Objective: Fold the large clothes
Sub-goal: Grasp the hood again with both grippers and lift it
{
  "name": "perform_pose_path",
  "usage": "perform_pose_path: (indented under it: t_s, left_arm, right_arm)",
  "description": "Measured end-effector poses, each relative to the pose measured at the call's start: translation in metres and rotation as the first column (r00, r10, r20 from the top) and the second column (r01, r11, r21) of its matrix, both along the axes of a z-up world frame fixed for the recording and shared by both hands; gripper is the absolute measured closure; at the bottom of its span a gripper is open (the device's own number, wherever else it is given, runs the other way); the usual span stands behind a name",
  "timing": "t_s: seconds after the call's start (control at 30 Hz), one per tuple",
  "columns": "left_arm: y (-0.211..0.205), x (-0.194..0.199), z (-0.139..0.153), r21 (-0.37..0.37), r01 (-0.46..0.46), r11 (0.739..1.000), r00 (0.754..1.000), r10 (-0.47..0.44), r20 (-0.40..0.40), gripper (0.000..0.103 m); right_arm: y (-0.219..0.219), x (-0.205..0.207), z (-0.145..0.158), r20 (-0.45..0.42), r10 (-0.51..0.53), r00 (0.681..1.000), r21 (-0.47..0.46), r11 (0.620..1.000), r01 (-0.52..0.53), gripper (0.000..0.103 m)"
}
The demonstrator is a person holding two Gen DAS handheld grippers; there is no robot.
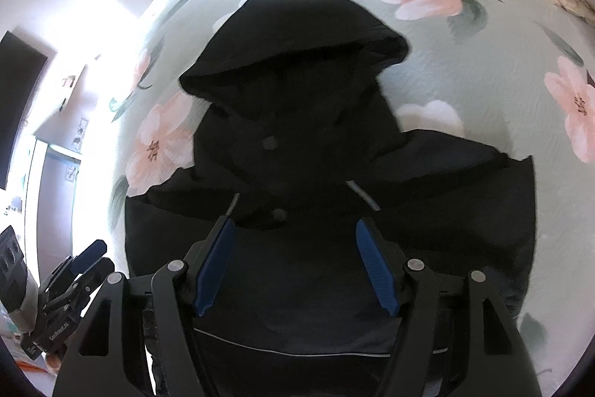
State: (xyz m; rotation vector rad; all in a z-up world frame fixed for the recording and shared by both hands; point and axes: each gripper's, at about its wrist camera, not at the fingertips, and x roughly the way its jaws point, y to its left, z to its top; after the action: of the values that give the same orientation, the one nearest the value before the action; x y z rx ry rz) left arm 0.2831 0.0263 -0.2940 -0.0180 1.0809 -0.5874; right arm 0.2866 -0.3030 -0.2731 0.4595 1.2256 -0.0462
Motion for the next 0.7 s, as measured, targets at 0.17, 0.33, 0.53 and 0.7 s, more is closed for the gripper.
perform_pose_path:
  t_s: [0.17,0.33,0.53,0.7]
  left_arm:
    - [-0.004,-0.011,-0.003,0.013,0.021,1.000,1.000,-0.021,0.009,0.050]
    - [0.012,-0.019,-0.006,0.018,0.007,1.000,1.000,-0.007,0.003,0.050]
    - [0.032,-0.011,-0.003,0.015,-0.055,0.998,0.998,0.055,-0.012,0.050]
    - [0.019,0.008,0.011,0.007,-0.075,0.997,0.997,0.075,0.009,0.049]
  right_arm:
    - [-0.020,-0.013,-0.010,-0.026,-0.051,0.998,0.006,0.999,0.051,0.032]
    - [-0.019,-0.020,-0.020,-0.057,-0.074,0.996,0.029,0.997,0.075,0.032]
    - [-0.002,-0.017,-0.014,-0.037,-0.038,0.999,0.019,0.999,0.039,0.032]
    - [-0.015,-0.007,-0.001,-0.012,-0.051,0.999,0.036,0.998,0.051,0.032]
